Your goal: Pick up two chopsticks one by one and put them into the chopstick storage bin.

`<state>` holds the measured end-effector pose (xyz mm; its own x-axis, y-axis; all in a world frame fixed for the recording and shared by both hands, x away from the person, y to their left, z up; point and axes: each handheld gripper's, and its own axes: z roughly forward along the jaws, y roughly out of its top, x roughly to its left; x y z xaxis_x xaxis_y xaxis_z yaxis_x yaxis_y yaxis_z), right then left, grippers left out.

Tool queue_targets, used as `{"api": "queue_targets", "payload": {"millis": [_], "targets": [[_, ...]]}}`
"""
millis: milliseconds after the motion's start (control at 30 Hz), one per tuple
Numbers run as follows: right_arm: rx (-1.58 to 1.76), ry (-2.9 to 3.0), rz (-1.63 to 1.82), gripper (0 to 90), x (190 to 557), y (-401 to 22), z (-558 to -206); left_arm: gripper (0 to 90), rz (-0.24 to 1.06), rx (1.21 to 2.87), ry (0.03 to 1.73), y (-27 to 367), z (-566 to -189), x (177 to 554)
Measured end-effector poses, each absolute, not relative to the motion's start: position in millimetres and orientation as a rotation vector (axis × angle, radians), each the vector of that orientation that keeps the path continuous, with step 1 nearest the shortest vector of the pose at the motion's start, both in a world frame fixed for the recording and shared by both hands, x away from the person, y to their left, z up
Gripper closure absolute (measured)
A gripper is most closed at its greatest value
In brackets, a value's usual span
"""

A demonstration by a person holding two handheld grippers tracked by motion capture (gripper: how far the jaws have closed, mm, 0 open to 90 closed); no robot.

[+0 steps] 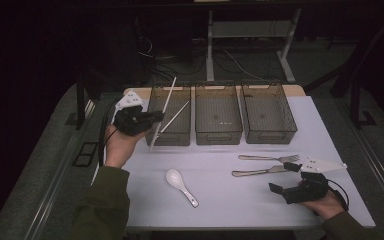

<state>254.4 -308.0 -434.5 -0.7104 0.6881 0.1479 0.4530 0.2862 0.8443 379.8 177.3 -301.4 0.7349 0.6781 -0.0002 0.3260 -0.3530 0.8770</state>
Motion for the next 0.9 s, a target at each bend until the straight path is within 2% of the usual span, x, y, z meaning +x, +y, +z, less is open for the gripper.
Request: {"api": "queue_targets", "payload": {"millis": [200, 500, 900], "targets": [[1.051, 2.308, 1.395, 3.6, 254.6, -308.7, -434.4, 85.2, 0.476, 1.97, 0.769, 172.2, -291.3, 411.3], [1.046, 2.312, 1.399, 3.6, 253.7, -308.6, -433.8, 84.9, 0.456, 1.966, 0.827, 167.5, -310.3, 448.7], [1.033, 2.316, 1.403, 3.6, 252.7, -308.5, -433.2, 85.1, 0.416, 2.062, 0.905, 161.3, -343.1, 466.2]]}}
